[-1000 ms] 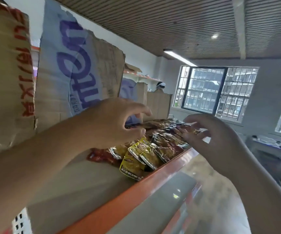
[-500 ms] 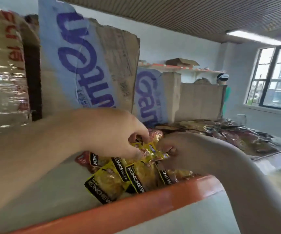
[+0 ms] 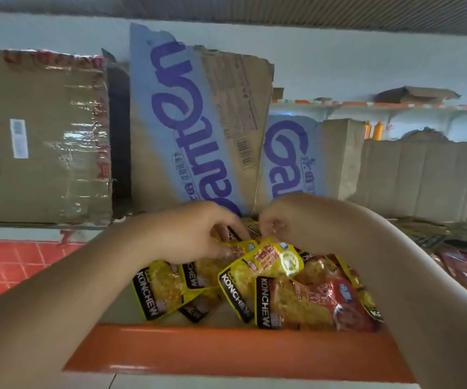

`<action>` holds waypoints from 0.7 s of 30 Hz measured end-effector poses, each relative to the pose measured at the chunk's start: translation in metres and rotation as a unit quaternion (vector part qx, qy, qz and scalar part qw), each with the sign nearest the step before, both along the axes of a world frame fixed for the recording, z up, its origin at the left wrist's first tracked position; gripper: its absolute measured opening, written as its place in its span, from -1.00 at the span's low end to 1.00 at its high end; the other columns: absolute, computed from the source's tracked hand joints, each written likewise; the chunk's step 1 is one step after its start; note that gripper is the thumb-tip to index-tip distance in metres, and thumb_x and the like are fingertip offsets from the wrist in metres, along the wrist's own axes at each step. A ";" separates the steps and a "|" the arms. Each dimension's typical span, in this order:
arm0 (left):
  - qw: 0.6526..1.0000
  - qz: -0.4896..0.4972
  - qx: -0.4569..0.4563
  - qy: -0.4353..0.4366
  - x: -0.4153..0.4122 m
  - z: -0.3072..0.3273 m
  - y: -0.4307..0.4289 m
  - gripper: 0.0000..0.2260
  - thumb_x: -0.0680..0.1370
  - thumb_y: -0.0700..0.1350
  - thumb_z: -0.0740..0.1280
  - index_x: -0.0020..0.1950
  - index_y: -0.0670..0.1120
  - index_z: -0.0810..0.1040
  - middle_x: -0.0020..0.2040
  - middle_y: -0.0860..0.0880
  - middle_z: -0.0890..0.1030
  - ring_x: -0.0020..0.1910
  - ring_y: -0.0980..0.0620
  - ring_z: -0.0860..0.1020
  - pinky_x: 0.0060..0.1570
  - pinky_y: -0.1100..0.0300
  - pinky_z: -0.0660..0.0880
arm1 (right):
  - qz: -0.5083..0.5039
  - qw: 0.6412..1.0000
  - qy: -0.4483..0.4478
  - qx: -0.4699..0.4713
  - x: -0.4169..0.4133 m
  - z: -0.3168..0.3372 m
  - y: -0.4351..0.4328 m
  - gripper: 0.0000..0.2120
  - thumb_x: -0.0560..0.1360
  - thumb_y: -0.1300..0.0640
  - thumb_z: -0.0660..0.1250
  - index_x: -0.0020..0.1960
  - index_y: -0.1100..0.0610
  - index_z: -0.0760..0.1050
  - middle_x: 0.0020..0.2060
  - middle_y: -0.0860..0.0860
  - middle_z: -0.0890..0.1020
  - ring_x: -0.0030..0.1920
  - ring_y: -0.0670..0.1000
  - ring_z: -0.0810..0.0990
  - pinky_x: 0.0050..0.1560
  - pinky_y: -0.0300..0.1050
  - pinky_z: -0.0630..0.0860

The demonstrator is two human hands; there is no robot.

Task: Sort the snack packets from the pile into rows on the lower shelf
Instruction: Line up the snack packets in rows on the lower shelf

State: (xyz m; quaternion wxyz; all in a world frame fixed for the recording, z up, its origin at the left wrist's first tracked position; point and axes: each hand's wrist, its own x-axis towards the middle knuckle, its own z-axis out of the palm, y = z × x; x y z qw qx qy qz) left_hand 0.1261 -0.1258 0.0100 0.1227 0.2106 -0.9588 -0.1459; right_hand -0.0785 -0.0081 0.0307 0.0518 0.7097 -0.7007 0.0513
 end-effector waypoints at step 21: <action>0.990 0.087 -0.114 0.005 -0.001 -0.007 0.014 -0.44 0.25 0.36 0.43 0.25 0.39 0.51 -0.06 0.24 0.61 -0.10 0.24 0.57 -0.10 0.15 0.59 | -0.019 0.992 -0.125 -0.008 0.006 -0.017 0.003 -0.41 0.42 -0.16 0.52 0.36 -0.36 0.35 0.31 -0.20 0.42 0.17 -0.07 0.52 0.16 -0.03 0.54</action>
